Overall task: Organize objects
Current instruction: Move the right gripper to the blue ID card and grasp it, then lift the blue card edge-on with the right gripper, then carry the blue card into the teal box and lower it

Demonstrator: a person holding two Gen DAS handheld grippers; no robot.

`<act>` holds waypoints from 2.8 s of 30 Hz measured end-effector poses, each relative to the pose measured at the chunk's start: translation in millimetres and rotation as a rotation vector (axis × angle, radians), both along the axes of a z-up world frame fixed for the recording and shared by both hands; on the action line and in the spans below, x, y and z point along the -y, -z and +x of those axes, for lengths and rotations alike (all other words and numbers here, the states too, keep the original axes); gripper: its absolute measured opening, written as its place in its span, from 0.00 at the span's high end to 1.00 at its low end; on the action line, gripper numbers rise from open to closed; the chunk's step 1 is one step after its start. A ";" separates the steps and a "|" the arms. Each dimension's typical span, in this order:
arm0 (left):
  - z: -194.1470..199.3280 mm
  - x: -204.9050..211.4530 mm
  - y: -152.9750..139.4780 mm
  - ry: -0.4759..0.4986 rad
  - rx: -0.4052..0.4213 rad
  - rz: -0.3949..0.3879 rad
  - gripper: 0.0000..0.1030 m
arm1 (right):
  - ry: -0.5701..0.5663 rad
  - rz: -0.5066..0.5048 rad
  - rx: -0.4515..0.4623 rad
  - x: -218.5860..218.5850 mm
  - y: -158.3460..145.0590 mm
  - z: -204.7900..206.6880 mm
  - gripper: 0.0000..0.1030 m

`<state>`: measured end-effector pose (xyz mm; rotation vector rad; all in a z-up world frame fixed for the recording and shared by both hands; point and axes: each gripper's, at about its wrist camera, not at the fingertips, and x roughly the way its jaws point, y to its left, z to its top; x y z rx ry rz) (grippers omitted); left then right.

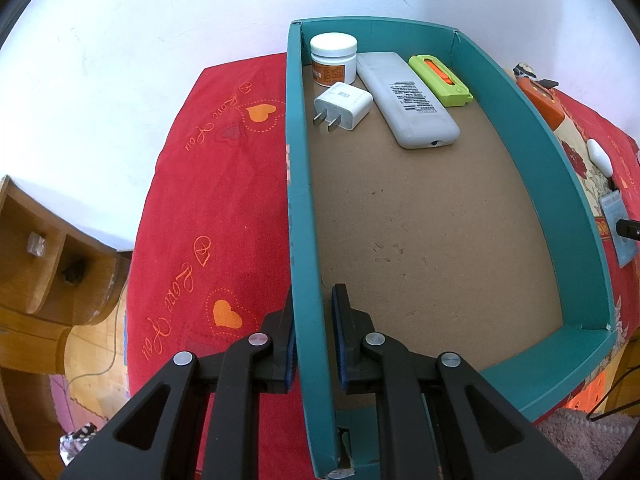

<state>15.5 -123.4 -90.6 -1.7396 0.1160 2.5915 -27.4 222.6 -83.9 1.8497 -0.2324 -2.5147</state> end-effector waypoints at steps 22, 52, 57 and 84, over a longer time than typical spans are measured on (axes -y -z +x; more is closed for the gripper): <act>-0.7 -0.2 -0.1 0.001 0.000 0.000 0.86 | -0.161 -0.164 -0.067 61.4 -22.6 -1.9 0.79; -2.6 -3.3 -0.4 0.016 -0.002 -0.005 0.86 | 0.004 -0.275 -0.010 38.8 5.7 -11.8 0.98; -2.6 -3.8 -0.2 0.015 -0.002 -0.004 0.86 | -0.013 -0.337 -0.049 45.8 -12.7 -16.3 0.98; -5.0 -1.8 -0.1 0.014 0.001 0.012 0.86 | -0.350 -0.437 -0.025 230.3 -26.9 -85.3 0.98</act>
